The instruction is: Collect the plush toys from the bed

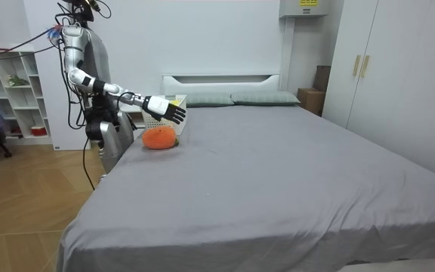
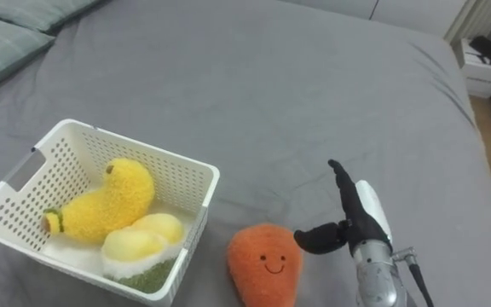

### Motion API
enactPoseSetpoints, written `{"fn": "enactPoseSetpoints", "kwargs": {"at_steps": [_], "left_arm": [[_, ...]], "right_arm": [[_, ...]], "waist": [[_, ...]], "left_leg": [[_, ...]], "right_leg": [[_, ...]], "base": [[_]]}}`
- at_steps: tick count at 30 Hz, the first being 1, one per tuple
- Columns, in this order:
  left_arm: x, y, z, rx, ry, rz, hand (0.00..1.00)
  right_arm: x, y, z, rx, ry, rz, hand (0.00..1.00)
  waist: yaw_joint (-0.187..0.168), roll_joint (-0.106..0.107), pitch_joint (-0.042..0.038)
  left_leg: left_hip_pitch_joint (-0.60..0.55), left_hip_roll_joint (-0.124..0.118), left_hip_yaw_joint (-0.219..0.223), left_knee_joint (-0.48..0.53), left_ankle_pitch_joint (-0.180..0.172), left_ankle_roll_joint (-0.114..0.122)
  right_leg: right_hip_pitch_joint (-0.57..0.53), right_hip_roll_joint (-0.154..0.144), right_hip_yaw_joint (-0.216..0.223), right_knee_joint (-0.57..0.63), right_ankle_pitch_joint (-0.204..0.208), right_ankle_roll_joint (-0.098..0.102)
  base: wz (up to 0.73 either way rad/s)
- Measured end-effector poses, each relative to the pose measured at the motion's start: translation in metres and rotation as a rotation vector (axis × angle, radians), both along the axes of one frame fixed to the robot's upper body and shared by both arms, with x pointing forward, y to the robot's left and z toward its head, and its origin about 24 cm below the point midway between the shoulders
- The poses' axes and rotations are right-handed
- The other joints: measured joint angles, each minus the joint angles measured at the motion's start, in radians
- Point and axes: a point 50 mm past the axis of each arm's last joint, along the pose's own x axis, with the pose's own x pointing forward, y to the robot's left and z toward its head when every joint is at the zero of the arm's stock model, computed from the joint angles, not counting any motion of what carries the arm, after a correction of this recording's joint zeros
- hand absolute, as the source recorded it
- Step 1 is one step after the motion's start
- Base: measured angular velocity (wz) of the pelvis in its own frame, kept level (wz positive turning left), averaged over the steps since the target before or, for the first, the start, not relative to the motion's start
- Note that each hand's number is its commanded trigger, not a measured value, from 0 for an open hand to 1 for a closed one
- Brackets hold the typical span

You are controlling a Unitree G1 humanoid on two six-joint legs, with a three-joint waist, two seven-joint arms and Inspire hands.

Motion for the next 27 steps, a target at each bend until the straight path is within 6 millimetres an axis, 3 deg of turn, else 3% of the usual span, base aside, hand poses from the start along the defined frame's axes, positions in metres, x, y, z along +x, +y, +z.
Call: {"fn": "enactPoseSetpoints", "kwargs": {"at_steps": [3, 8, 21, 27], "left_arm": [[0.003, -0.001, -0.001, -0.005, -0.002, -0.001, 0.0], [0.003, -0.002, -0.002, -0.002, 0.001, 0.002, 0.0], [0.0, -0.009, -0.004, 0.008, 0.01, -0.005, 0.0], [0.002, -0.013, -0.004, 0.019, -0.001, -0.006, 0.0]], "right_arm": [[-0.005, 0.003, -0.009, 0.008, 0.049, 0.022, 0.0], [-0.01, 0.004, -0.016, -0.004, 0.088, 0.032, 0.0], [-0.014, 0.033, -0.024, 0.005, 0.147, 0.175, 0.0], [-0.014, 0.037, -0.025, 0.015, 0.156, 0.185, 0.0]], "waist": [[0.002, 0.006, 0.0055], [0.003, 0.009, 0.0075], [0.014, 0.008, 0.0047], [0.028, 0.007, 0.0037]], "left_leg": [[0.0, 0.0, 0.002, -0.002, 0.0, 0.0], [-0.001, 0.0, 0.002, -0.006, -0.001, 0.0], [-0.006, 0.0, 0.001, -0.007, -0.005, 0.001], [-0.008, 0.0, 0.002, -0.004, -0.005, 0.001]], "right_leg": [[-0.002, 0.002, 0.003, 0.0, 0.0, 0.0], [-0.004, 0.003, 0.005, -0.001, 0.0, 0.0], [-0.014, 0.004, 0.0, -0.002, 0.0, 0.0], [-0.018, 0.004, -0.001, -0.002, 0.0, 0.0]], "base": [[0.0], [0.0], [0.0], [0.0]]}}
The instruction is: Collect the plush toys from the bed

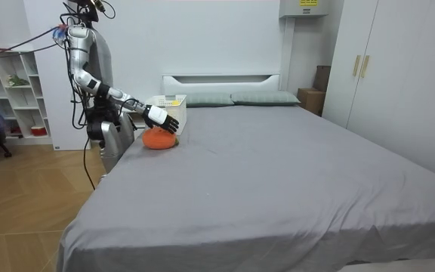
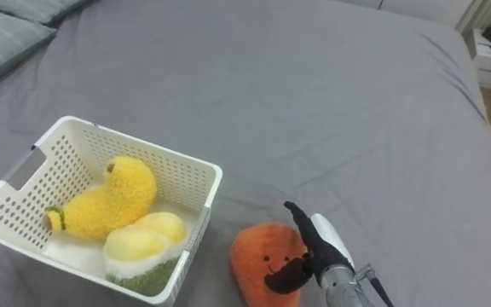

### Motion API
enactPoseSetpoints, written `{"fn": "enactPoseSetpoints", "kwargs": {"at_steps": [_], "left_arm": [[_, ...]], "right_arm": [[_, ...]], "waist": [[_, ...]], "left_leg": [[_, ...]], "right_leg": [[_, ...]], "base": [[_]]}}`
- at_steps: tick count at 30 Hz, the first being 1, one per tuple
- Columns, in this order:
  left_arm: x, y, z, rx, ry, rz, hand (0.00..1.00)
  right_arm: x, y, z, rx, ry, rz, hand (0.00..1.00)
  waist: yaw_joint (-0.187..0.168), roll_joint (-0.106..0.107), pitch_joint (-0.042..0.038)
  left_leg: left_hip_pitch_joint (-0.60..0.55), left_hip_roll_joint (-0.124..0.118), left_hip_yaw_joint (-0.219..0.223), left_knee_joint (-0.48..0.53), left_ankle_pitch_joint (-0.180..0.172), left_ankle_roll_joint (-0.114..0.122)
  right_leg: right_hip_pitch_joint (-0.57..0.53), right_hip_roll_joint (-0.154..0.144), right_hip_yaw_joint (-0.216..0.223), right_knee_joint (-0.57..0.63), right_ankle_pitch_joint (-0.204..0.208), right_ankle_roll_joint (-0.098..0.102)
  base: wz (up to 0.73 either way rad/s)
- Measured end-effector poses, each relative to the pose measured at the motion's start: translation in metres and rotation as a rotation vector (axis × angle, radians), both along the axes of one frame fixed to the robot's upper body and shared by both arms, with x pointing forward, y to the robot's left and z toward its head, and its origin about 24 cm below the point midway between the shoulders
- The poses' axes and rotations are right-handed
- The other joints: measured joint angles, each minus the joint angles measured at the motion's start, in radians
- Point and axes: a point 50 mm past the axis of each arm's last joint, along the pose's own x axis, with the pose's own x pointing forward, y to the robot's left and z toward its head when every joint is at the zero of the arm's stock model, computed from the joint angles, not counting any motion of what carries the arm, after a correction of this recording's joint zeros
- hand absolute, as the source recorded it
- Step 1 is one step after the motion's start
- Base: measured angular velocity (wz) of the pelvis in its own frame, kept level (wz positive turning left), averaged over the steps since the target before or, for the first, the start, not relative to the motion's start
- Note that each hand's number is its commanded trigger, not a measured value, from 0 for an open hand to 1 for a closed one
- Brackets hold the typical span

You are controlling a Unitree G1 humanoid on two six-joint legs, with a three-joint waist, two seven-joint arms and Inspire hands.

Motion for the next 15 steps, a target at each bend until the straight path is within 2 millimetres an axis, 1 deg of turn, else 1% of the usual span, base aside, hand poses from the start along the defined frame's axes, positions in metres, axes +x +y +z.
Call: {"fn": "enactPoseSetpoints", "kwargs": {"at_steps": [5, 12, 15], "left_arm": [[0.0045, 0.0007, 0.0018, 0.005, -0.021, -0.005, 0.0], [0.0075, 0.0011, 0.0032, 0.009, -0.034, -0.012, 0.0], [0.0068, 0.0009, 0.0031, 0.009, -0.032, -0.013, 0.0]], "right_arm": [[-0.0027, -0.0007, -0.0059, -0.011, 0.036, 0.006, 0.0], [-0.0026, -0.0006, -0.0062, -0.01, 0.044, 0.009, 0.0], [-0.0024, -0.0005, -0.0063, -0.01, 0.044, 0.009, 0.0]], "waist": [[0.008, 0.0, -0.0005], [0.01, 0.001, 0.0007], [0.012, 0.003, 0.0017]], "left_leg": [[-0.011, -0.001, -0.007, 0.002, 0.0, 0.0], [-0.026, -0.002, -0.022, 0.015, 0.0, 0.0], [-0.028, -0.004, -0.031, 0.018, 0.0, 0.0]], "right_leg": [[0.0, 0.0, -0.003, 0.0, 0.0, 0.0], [-0.001, -0.002, -0.028, 0.0, 0.0, 0.0], [0.0, -0.002, -0.028, 0.0, 0.0, 0.0]], "base": [[0.05], [0.07], [0.08]]}}
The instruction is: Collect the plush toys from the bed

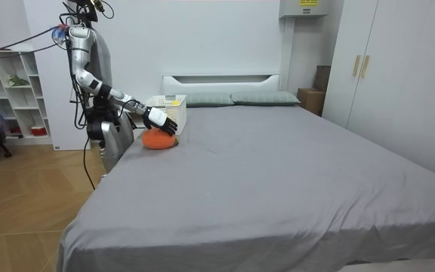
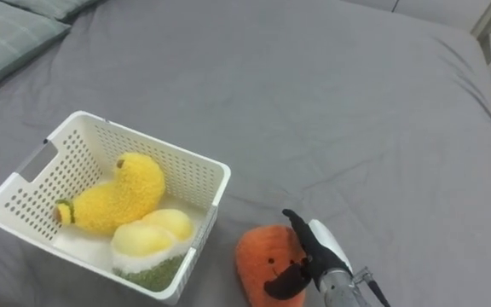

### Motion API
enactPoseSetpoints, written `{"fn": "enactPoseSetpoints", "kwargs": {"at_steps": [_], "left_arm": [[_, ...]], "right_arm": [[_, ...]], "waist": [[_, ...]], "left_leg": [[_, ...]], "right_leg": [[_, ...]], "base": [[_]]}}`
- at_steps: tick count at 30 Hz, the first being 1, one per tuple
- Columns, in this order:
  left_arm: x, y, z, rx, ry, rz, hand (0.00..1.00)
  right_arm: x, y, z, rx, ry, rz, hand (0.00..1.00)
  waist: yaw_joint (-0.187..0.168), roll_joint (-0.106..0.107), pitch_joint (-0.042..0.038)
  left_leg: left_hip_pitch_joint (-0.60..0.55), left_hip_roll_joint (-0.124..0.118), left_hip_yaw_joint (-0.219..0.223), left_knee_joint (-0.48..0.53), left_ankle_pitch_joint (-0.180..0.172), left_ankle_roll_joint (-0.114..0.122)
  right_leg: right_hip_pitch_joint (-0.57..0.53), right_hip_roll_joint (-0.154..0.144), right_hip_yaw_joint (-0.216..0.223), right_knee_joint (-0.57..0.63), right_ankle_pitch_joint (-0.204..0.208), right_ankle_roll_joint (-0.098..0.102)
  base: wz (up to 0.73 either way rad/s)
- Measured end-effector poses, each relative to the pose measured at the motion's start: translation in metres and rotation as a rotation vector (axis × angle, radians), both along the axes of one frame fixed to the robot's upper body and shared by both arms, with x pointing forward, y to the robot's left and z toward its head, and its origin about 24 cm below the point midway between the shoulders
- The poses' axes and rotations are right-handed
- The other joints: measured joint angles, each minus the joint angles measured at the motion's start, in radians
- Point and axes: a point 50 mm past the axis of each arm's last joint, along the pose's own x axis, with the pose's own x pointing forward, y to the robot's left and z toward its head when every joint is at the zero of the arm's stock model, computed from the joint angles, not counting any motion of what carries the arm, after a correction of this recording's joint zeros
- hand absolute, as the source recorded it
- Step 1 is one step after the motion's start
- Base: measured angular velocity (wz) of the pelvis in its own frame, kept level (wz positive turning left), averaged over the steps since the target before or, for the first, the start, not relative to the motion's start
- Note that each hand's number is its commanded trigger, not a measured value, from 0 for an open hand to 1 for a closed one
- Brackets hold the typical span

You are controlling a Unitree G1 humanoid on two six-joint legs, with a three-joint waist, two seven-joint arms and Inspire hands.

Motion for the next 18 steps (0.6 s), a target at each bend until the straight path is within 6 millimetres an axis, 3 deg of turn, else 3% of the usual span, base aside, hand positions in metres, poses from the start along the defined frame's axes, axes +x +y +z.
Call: {"fn": "enactPoseSetpoints", "kwargs": {"at_steps": [7, 8, 11, 18], "left_arm": [[-0.013, -0.002, -0.002, -0.006, 0.032, 0.0, 0.0], [-0.014, -0.002, -0.002, -0.007, 0.034, 0.0, 0.0], [-0.013, -0.004, -0.002, -0.012, 0.035, -0.007, 0.0], [-0.017, -0.006, -0.003, -0.024, 0.048, -0.012, 0.0]], "right_arm": [[-0.003, -0.001, -0.012, -0.003, 0.058, -0.007, 0.0], [-0.001, 0.0, -0.014, -0.009, 0.066, -0.005, 0.14], [0.0, -0.001, -0.016, -0.021, 0.076, -0.005, 1.0], [0.004, -0.005, -0.014, -0.033, 0.053, -0.028, 1.0]], "waist": [[0.023, 0.0, 0.0008], [0.025, 0.0, 0.0011], [0.026, -0.001, 0.0018], [0.027, -0.004, 0.0038]], "left_leg": [[0.001, -0.001, -0.007, 0.001, 0.0, 0.0], [0.001, -0.002, -0.013, 0.001, -0.001, 0.0], [0.0, -0.008, -0.038, 0.004, -0.001, 0.0], [-0.008, -0.014, -0.052, 0.013, -0.003, 0.002]], "right_leg": [[0.003, 0.0, -0.003, 0.0, 0.0, 0.0], [0.005, -0.001, -0.006, 0.0, 0.0, 0.0], [0.014, -0.003, -0.027, -0.001, -0.001, 0.001], [0.014, -0.006, -0.03, -0.001, -0.003, 0.004]], "base": [[0.02], [0.1], [0.21], [0.07]]}}
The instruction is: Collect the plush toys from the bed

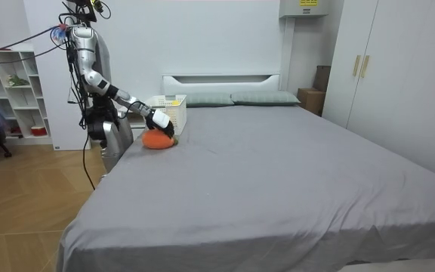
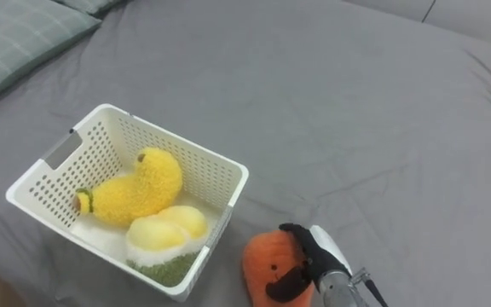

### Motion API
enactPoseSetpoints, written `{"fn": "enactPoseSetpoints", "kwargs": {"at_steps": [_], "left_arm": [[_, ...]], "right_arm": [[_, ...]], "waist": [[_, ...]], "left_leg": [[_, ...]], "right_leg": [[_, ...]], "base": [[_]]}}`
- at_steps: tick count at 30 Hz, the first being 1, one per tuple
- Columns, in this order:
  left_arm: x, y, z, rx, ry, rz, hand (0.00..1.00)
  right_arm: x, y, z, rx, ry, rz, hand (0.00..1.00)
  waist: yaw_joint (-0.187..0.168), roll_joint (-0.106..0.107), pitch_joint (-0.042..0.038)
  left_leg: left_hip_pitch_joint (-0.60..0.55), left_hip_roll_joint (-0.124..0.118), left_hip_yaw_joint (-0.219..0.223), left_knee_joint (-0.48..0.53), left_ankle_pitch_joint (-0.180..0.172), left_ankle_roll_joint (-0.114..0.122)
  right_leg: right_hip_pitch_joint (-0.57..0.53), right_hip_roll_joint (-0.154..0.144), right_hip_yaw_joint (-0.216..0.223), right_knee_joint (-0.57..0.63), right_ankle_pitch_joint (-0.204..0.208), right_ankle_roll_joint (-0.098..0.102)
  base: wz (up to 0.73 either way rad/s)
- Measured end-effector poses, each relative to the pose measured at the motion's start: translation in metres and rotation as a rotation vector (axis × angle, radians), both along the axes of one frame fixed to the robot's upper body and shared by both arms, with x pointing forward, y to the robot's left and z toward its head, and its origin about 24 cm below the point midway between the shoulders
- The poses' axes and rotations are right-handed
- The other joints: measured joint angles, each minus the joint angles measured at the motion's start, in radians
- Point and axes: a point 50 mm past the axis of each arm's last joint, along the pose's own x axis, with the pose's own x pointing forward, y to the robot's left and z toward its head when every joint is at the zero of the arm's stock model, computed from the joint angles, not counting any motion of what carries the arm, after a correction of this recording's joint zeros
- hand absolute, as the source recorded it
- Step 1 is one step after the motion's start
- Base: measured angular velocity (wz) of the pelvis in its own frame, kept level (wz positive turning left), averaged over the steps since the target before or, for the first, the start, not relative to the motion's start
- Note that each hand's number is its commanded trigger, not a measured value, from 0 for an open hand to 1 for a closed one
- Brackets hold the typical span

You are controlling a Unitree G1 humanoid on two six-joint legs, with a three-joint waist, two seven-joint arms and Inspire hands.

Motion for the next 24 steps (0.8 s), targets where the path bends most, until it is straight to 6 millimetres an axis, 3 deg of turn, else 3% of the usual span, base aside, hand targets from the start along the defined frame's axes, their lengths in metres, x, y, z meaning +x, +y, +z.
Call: {"fn": "enactPoseSetpoints", "kwargs": {"at_steps": [6, 24], "left_arm": [[0.0, 0.0, 0.0, -0.011, 0.002, -0.003, 0.0], [0.017, 0.0, 0.001, -0.004, -0.045, -0.015, 0.0]], "right_arm": [[-0.003, -0.004, -0.004, -0.012, 0.024, -0.001, 1.0], [-0.009, -0.005, -0.009, -0.008, 0.055, 0.007, 1.0]], "waist": [[-0.001, 0.001, -0.0008], [-0.008, -0.006, 0.001]], "left_leg": [[-0.003, 0.0, -0.002, 0.003, 0.0, 0.0], [0.015, -0.001, 0.0, 0.001, 0.001, 0.0]], "right_leg": [[0.001, -0.002, -0.023, 0.0, 0.0, 0.0], [0.017, -0.002, -0.008, -0.002, 0.0, 0.001]], "base": [[0.01], [0.0]]}}
